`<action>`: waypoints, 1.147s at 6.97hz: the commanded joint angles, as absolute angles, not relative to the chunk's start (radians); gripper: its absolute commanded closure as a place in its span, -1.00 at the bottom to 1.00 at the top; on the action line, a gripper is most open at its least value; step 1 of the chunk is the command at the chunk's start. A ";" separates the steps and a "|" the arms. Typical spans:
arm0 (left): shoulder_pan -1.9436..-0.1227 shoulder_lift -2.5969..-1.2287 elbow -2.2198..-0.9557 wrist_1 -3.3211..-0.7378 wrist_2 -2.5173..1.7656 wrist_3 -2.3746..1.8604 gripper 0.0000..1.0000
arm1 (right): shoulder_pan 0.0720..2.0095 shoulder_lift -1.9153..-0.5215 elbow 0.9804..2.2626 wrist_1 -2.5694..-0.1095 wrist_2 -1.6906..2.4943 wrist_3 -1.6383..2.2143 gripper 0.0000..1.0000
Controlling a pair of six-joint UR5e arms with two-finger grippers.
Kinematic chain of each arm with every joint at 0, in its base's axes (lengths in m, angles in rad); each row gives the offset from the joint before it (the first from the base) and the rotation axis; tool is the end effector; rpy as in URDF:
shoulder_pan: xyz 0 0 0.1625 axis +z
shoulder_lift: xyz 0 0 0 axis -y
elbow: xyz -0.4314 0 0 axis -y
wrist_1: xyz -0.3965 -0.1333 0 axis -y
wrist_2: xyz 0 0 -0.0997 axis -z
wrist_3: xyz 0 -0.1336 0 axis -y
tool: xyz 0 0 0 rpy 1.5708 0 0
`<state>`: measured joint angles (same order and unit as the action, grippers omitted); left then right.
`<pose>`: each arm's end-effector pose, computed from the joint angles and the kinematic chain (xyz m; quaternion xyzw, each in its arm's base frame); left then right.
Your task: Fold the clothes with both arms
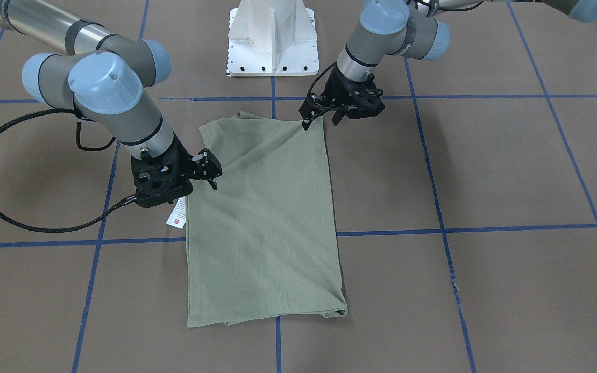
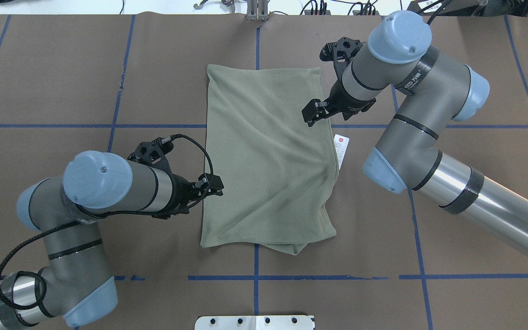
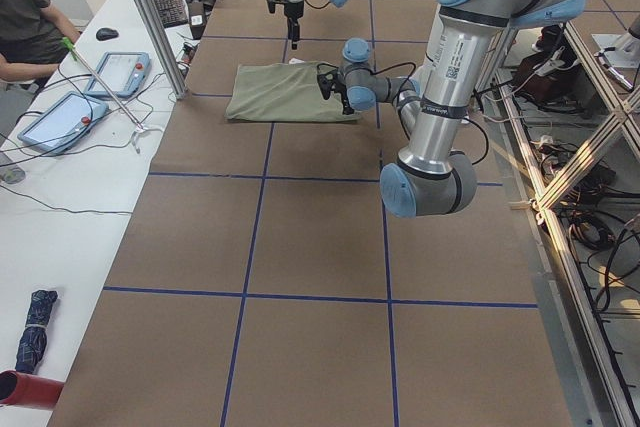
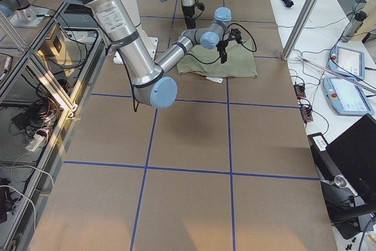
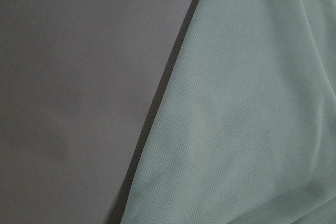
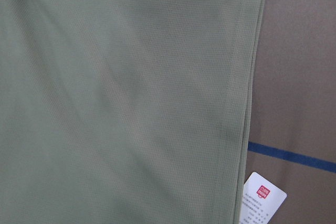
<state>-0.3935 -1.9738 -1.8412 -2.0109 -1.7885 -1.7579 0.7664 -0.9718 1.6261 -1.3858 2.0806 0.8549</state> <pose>0.5512 -0.3419 0.2802 -0.0376 0.5320 -0.1866 0.8251 -0.4651 -0.5423 0.2812 0.0963 -0.4463 -0.0804 0.8860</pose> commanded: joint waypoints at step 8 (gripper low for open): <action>-0.354 -1.977 -1.790 -2.005 -1.786 -1.761 -0.34 | 0.758 -0.980 1.625 -1.385 2.080 0.865 -1.00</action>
